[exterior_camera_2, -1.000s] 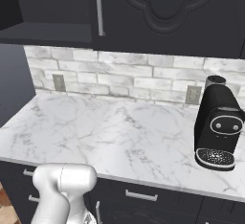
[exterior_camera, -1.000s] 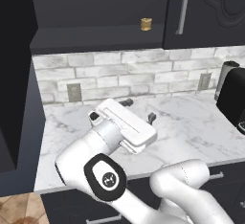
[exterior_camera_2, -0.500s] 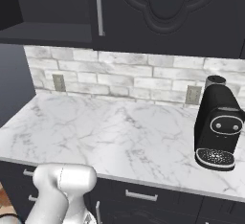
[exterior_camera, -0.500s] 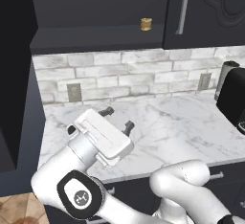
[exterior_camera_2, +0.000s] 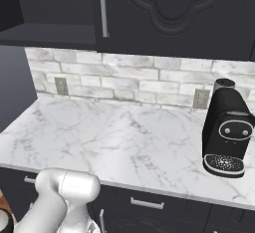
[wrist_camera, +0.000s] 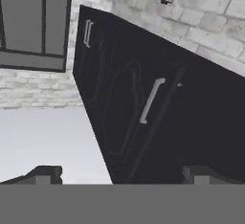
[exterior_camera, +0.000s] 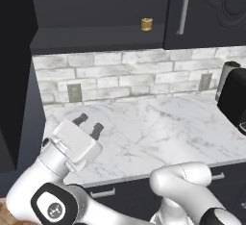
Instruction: Pick the candle and candle from the dining table and place them in the open cabinet. Close the cabinet after placing the objects.
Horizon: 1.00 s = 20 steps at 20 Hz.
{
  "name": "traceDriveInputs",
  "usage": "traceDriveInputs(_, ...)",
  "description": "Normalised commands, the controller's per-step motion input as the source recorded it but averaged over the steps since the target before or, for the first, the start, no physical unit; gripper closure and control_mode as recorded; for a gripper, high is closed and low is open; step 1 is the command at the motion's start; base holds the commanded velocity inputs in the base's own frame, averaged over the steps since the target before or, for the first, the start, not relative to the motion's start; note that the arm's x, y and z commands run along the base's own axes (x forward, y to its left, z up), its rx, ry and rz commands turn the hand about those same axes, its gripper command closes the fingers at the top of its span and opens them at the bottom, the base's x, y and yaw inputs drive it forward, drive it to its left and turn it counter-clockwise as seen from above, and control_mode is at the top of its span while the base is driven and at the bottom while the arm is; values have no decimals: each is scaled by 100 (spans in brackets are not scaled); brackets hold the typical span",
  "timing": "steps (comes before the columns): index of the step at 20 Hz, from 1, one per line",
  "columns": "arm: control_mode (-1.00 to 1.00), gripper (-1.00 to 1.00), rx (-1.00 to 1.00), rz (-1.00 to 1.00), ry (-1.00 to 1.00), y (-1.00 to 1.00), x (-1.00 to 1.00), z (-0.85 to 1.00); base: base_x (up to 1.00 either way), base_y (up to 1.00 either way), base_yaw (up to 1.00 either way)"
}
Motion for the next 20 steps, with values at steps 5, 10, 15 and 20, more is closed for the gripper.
traceDriveInputs(5, -100, -100, -20, -9, 20, 56, 16, 0, 0, 0, 0)
traceDriveInputs(10, -100, -100, -22, -10, 22, 62, 20, 0, 0, 0, 0)
traceDriveInputs(15, -100, -100, -20, -9, 21, 50, 31, -4, 0, 0, 0)
traceDriveInputs(20, -100, -100, -15, -5, 16, 35, 42, -21, 0, 0, 0)
